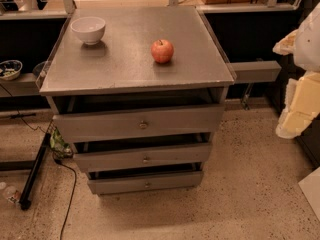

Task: Open bottom drawer

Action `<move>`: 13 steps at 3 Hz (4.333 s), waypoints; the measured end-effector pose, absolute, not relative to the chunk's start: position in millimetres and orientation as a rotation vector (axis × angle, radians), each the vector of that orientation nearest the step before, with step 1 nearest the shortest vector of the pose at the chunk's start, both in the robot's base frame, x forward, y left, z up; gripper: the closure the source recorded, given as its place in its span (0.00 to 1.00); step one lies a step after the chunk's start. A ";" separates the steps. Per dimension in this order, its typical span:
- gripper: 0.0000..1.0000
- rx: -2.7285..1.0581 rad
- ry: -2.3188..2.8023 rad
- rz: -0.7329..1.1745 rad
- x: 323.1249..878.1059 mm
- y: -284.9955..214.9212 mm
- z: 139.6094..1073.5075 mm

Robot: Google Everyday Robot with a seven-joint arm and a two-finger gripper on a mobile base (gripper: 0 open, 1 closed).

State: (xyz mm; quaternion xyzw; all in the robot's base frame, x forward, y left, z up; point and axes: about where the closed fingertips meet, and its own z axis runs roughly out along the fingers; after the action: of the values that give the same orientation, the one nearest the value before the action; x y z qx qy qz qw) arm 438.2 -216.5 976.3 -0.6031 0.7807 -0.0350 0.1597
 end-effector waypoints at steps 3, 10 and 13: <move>0.00 -1.726 2.206 -0.115 438.1 -196.3 950.1; 0.00 -1.778 2.339 0.208 424.7 -116.9 726.0; 0.00 -1.729 2.405 0.288 410.6 -116.0 666.1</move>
Offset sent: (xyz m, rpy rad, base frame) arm 0.0061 0.0140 -0.0354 -0.0011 -0.0198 -0.0169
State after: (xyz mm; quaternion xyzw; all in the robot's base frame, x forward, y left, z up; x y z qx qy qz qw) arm 410.6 -116.0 666.1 -0.5790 0.8054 0.0963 0.0827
